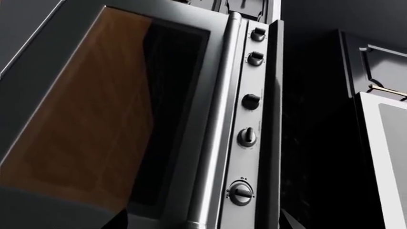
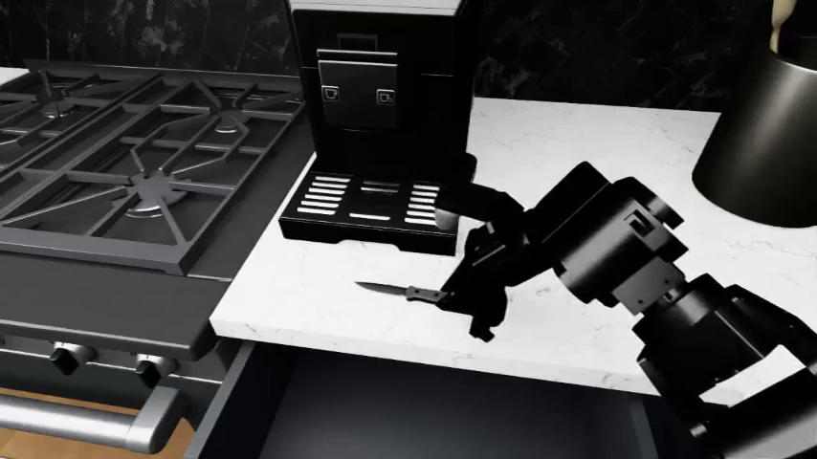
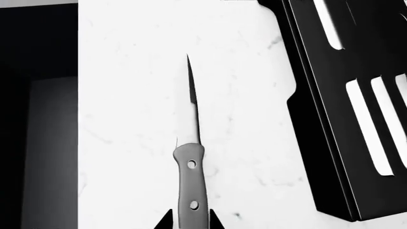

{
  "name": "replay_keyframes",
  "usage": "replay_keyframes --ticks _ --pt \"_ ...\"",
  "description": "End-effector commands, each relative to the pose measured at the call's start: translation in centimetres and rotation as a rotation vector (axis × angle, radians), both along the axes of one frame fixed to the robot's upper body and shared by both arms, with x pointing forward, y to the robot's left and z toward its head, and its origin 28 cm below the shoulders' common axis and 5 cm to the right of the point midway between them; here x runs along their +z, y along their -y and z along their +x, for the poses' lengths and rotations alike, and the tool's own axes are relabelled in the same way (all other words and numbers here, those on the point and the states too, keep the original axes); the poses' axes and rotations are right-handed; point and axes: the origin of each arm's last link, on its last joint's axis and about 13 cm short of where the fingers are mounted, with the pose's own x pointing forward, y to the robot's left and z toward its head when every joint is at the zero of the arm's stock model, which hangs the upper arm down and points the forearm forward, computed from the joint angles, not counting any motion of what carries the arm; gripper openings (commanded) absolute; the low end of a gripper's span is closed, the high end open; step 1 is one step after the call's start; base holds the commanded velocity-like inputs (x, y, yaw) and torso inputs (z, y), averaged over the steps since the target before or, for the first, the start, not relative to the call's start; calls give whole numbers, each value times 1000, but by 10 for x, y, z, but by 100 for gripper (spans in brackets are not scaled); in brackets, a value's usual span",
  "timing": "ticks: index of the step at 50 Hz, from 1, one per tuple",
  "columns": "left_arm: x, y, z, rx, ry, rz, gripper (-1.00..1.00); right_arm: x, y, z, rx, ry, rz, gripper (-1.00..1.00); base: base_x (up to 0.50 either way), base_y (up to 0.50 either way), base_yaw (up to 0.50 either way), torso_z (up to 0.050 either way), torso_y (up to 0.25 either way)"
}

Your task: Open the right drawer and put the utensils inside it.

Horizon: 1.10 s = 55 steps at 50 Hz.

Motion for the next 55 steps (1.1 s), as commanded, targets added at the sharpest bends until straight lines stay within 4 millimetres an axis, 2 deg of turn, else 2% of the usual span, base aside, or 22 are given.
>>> replay_keyframes --ticks 1,5,10,15,20,26,35,42,55 --pt "0 1 -1 -8 6 4 100 -58 -10 -6 -39 50 -187 -100 11 6 7 0 0" --pt "0 1 0 -11 5 6 100 -56 -10 -6 -41 83 -172 -100 2 4 7 0 0" --pt "-1 1 1 -15 6 5 100 -41 -12 -9 -52 144 -132 -100 4 5 7 0 0" --pt "-1 2 1 -16 5 3 100 -16 -15 -15 -38 201 -67 -100 2 4 7 0 0" --pt "-1 1 1 -21 8 5 100 17 -18 -31 0 274 -9 -100 0 1 1 0 0" --pt "-1 2 2 -24 11 5 100 31 -18 -41 25 304 15 -100 0 0 0 0 0" --pt "-1 2 2 -25 9 6 100 29 -21 -65 110 264 66 -100 0 0 0 0 0" --pt "-1 2 2 -23 6 5 100 11 -29 -81 165 225 31 -100 0 0 0 0 0" --pt "-1 2 2 -22 4 2 100 -15 -37 -94 208 202 -46 -100 0 0 0 0 0"
